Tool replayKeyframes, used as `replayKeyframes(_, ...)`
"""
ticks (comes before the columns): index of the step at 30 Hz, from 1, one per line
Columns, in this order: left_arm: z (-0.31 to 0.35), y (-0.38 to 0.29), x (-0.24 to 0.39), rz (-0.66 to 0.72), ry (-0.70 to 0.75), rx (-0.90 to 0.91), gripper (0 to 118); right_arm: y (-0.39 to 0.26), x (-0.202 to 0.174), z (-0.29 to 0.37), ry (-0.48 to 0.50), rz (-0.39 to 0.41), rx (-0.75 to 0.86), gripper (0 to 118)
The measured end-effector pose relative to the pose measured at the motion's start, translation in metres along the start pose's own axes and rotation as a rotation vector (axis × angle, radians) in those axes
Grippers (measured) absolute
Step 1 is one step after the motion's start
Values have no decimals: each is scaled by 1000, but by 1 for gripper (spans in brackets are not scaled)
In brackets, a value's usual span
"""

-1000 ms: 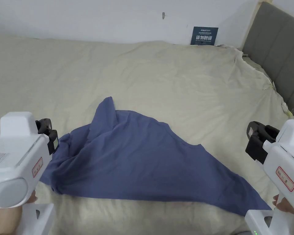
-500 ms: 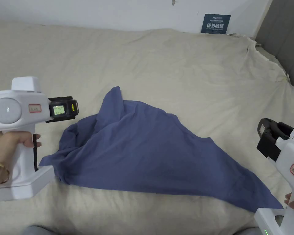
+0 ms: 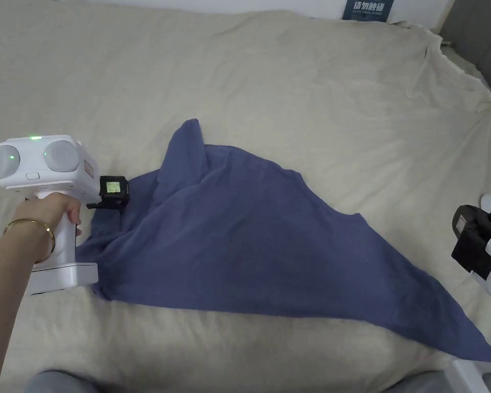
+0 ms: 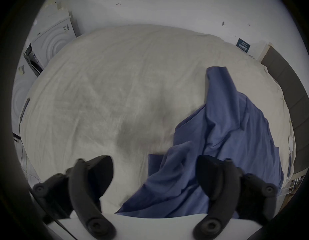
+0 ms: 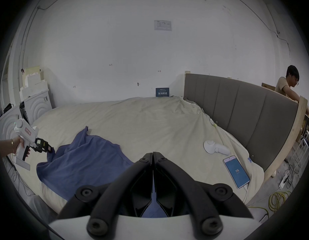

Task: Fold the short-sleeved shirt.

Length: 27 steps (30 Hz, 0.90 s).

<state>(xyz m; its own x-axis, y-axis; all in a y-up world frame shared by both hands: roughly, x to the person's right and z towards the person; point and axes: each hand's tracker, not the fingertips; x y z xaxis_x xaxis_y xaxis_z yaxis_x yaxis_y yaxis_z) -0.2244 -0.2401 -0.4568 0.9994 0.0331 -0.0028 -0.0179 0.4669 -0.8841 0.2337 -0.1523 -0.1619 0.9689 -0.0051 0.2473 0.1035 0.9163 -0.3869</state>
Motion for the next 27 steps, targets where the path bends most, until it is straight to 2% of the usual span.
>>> replayKeyframes(1,-3,-2,-1,5,2,-1,74,-2,1,-2,-3,0,-9,0)
replayKeyframes(3,-5,-3,-2,7,1,-4,70,-4,1,-5,-11,3,-22,0)
replayKeyframes(4,-6,-5,-3,13,-2,-2,62,-5,2,-7,-14,1,-32,0)
replayKeyframes(5,-6,-7,-5,26,-20,4,42,-6,0,-7,-15,-4,-37,0)
replayKeyframes(6,-9,-7,-8,48,-26,13,9,-7,-2,-7,-15,-10,-40,0)
replayKeyframes(7,-8,-8,-10,64,-34,24,0,-8,-3,-8,-14,-11,-45,0)
replayKeyframes(9,-4,-10,-17,96,-113,19,0,-9,-5,-8,-17,-13,-52,0)
replayKeyframes(13,16,-14,-27,85,-84,118,0,-8,-9,-8,-6,-9,-60,0)
replayKeyframes(20,71,-37,-60,231,-148,329,0,12,-15,-10,28,4,-33,0)
replayKeyframes(23,87,-53,-73,283,-152,379,0,34,-22,-19,59,39,-18,0)
replayKeyframes(27,97,-71,-86,335,-152,408,0,76,-40,-51,156,87,-37,0)
